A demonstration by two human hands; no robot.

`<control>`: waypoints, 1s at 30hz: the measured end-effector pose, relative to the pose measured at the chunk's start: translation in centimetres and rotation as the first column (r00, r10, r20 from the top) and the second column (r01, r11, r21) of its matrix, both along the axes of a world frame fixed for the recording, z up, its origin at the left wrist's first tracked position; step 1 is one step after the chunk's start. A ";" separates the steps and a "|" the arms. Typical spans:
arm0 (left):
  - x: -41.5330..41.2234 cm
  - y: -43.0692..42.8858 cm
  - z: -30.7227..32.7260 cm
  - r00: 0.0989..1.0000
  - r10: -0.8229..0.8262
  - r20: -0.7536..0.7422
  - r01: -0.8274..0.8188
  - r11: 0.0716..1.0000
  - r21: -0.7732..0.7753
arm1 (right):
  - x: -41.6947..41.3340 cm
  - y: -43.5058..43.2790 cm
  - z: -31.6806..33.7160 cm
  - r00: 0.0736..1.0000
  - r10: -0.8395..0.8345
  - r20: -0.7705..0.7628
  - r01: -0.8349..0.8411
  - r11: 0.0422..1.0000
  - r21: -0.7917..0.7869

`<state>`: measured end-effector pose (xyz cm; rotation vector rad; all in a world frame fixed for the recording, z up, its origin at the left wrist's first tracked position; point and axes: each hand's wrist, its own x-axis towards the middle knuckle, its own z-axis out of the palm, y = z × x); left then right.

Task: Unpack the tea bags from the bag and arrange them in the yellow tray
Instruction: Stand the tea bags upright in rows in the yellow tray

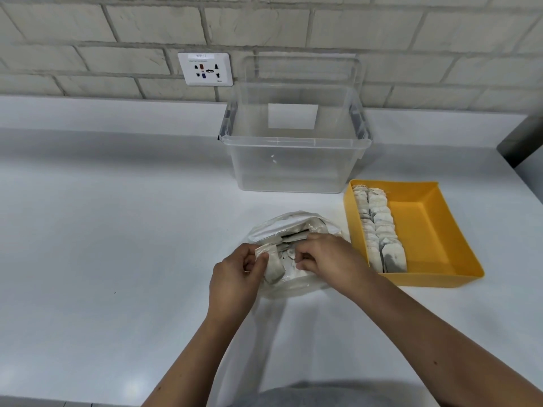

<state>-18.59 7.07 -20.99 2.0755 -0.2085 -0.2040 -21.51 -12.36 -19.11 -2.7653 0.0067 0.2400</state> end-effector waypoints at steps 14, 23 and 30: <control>-0.5 -0.8 2.1 0.969 -0.176 -0.173 0.114 0.941 -0.318 | -1.6 1.4 1.6 0.934 -0.303 0.188 0.151 0.814 0.560; 0.8 -0.3 1.0 0.987 -0.126 -0.101 0.106 0.976 -0.188 | -0.6 2.0 1.4 0.874 -0.478 0.088 0.253 0.601 0.759; 2.6 0.1 0.8 0.989 -0.125 -0.078 0.113 0.984 -0.137 | -0.1 1.9 -1.1 0.937 -0.297 0.186 0.276 0.952 0.131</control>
